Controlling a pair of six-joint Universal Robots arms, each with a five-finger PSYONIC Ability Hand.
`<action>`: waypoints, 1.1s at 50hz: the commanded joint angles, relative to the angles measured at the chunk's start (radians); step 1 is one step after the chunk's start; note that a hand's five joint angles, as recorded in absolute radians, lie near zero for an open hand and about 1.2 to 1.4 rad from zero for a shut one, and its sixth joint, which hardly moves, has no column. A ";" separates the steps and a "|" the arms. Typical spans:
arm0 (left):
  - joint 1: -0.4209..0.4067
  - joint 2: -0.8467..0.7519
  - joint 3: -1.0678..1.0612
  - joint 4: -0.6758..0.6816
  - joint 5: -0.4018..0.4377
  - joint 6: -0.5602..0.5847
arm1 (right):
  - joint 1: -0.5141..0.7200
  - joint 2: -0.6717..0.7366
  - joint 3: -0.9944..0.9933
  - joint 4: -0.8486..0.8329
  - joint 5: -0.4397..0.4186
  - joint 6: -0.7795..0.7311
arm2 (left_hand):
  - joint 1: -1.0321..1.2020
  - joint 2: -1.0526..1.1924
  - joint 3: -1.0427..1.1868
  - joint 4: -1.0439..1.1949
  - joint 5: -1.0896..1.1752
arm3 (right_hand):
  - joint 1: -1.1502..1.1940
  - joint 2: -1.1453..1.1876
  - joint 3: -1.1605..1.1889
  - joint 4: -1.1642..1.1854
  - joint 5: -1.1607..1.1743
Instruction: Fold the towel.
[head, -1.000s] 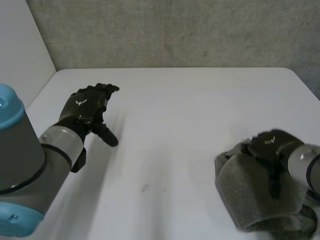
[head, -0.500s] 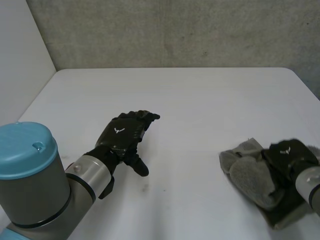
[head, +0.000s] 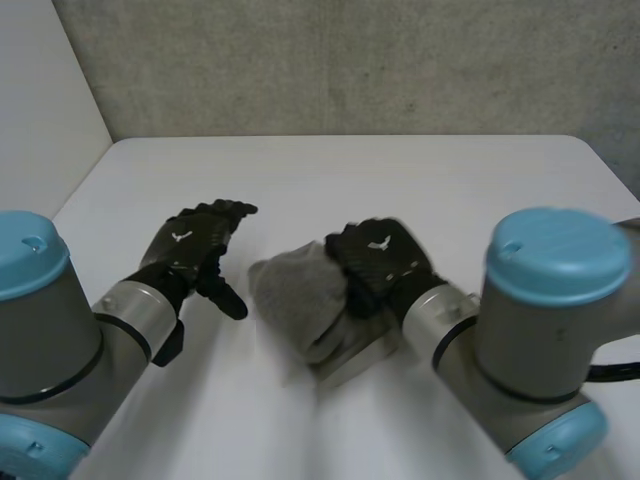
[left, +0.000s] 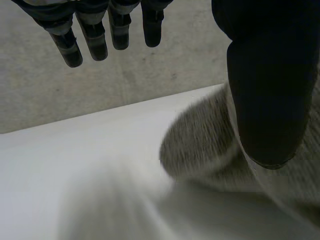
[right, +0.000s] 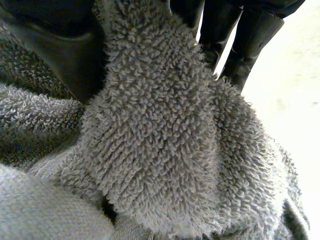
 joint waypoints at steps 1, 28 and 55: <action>0.013 -0.003 0.000 0.000 0.001 0.002 | 0.033 0.076 0.013 0.068 0.014 -0.081 | 0.003 0.011 0.009 0.009 -0.024 | -0.786 -0.823 -0.835 -0.845 -0.808; -0.009 0.075 0.002 -0.259 -0.001 -0.143 | -0.180 -0.083 -0.200 0.399 -0.045 -0.091 | 0.002 0.010 0.008 0.008 -0.025 | -1.032 -1.070 -1.081 -1.092 -1.055; 0.011 -0.148 0.006 -0.227 -0.002 -0.259 | -0.228 0.418 -0.789 0.725 -0.098 -0.051 | 0.088 0.096 0.094 0.094 0.061 | -0.815 -0.852 -0.864 -0.874 -0.838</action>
